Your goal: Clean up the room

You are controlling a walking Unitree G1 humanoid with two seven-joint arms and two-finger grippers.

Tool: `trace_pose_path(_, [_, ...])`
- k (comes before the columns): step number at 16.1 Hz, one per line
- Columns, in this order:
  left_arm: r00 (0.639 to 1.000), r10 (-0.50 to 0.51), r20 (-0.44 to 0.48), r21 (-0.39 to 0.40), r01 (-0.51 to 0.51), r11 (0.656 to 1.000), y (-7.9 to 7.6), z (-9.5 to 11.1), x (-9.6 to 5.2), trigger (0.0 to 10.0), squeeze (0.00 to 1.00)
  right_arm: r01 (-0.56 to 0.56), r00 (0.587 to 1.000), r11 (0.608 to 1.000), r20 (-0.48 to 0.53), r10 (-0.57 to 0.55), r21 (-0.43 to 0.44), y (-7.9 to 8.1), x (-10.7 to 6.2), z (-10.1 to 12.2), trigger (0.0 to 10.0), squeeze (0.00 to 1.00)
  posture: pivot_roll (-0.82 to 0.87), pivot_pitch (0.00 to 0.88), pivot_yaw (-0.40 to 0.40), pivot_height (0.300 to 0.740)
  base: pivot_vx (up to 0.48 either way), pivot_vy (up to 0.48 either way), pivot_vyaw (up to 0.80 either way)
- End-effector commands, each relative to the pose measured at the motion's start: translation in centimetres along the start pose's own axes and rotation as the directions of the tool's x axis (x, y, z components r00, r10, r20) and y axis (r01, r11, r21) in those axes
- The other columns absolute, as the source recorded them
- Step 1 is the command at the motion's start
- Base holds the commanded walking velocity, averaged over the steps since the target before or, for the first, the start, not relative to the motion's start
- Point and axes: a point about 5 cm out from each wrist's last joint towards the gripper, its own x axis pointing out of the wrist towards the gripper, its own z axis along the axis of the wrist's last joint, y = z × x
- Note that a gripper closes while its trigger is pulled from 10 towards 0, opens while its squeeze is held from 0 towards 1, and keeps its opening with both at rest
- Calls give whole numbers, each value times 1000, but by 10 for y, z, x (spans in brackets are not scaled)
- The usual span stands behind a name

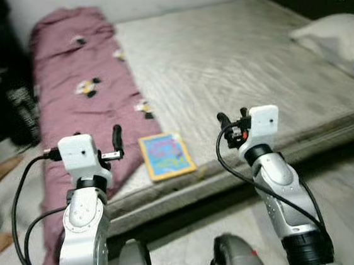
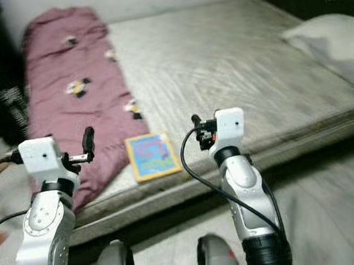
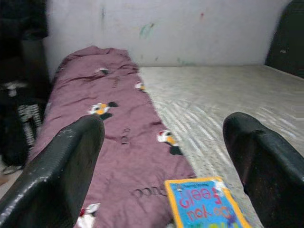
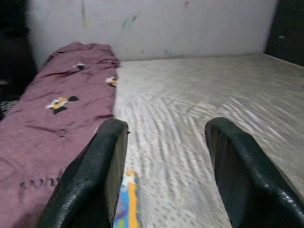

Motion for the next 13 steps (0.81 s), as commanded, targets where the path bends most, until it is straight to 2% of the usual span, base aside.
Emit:
trace_pose_path(1, [1000,3,4,-3,-3,1000,1,0,-1,10000,0,-10,1000,1000,10,10,-5,-1,2,3,10000,0,-52,41,-3,656,0,0,0])
trace_pose_path(3, [1000,-1,10,-4,1,1000,1,1,-1,10000,0,-36,999,999,18,37,-33,1,2,4,10000,0,-50,43,-4,656,0,0,0])
trace_pose_path(5, [1000,-6,15,-10,6,1000,2,2,-1,10000,0,-35,999,999,22,36,-32,1,2,3,10000,0,-50,43,-4,656,129,0,778])
trace_pose_path(6, [1000,-13,19,-12,14,1000,1,2,-1,10000,0,-33,999,999,22,34,-30,1,2,3,10000,0,-50,43,-4,656,289,0,519])
trace_pose_path(13, [999,-29,21,-20,30,999,0,2,-3,10000,0,-31,999,999,19,32,-30,0,1,2,10000,0,-52,48,-2,656,416,0,0])
